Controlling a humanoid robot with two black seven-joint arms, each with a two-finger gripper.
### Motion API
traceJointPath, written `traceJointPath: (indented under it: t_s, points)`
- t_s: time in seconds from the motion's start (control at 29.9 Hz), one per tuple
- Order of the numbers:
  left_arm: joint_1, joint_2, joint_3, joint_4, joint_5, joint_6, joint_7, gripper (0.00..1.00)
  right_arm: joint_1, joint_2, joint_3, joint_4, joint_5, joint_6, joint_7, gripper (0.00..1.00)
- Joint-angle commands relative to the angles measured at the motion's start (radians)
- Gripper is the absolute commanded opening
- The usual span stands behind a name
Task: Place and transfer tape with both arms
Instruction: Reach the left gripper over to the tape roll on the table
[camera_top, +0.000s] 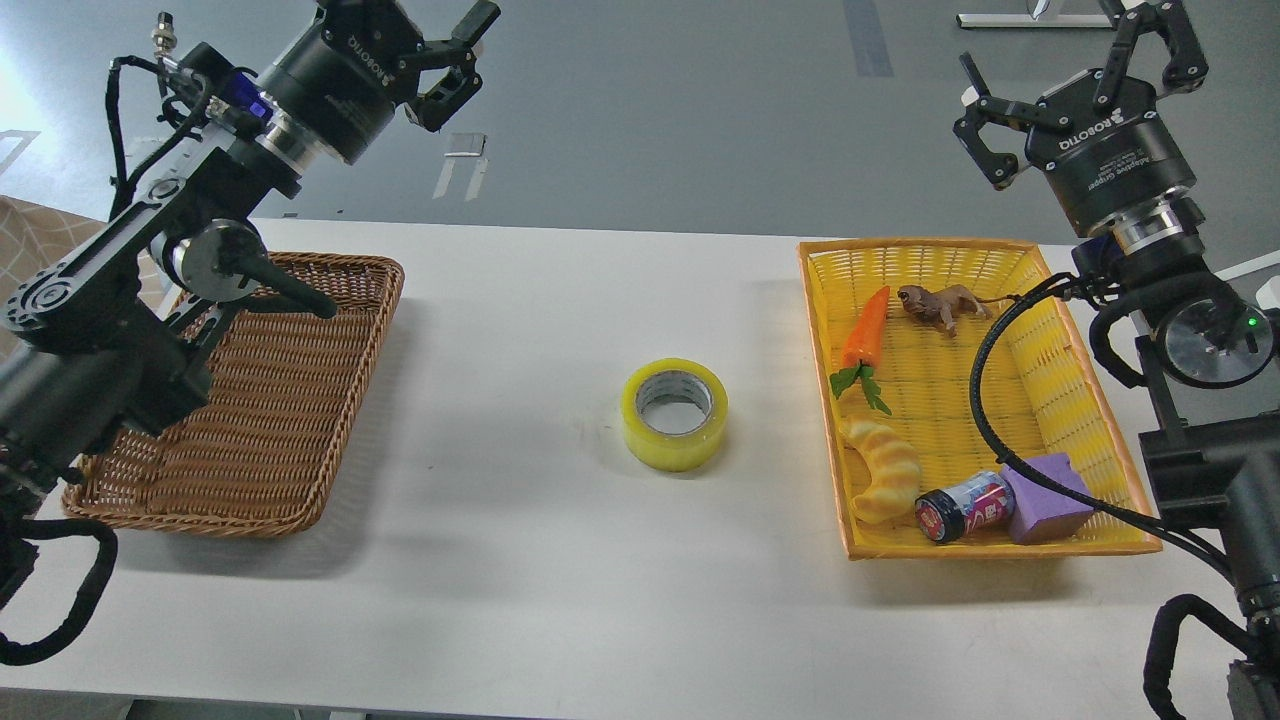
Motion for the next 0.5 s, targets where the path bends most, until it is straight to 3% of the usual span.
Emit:
traceJointPath:
  t_s: [0.0, 0.23, 0.47]
  points:
    - [-0.003, -0.005, -0.002, -0.073, 0.199, 0.096, -0.003, 0.98, -0.004, -0.005, 0.000, 0.005, -0.001, 0.000, 0.000, 1.00]
    - [-0.018, -0.019, 0.011, -0.171, 0.608, 0.243, 0.002, 0.98, -0.028, -0.006, 0.000, 0.003, -0.001, 0.000, 0.000, 1.00]
    - [-0.067, -0.048, 0.167, -0.185, 0.967, 0.285, 0.003, 0.98, -0.062, -0.025, -0.004, 0.003, -0.001, 0.000, -0.006, 1.00]
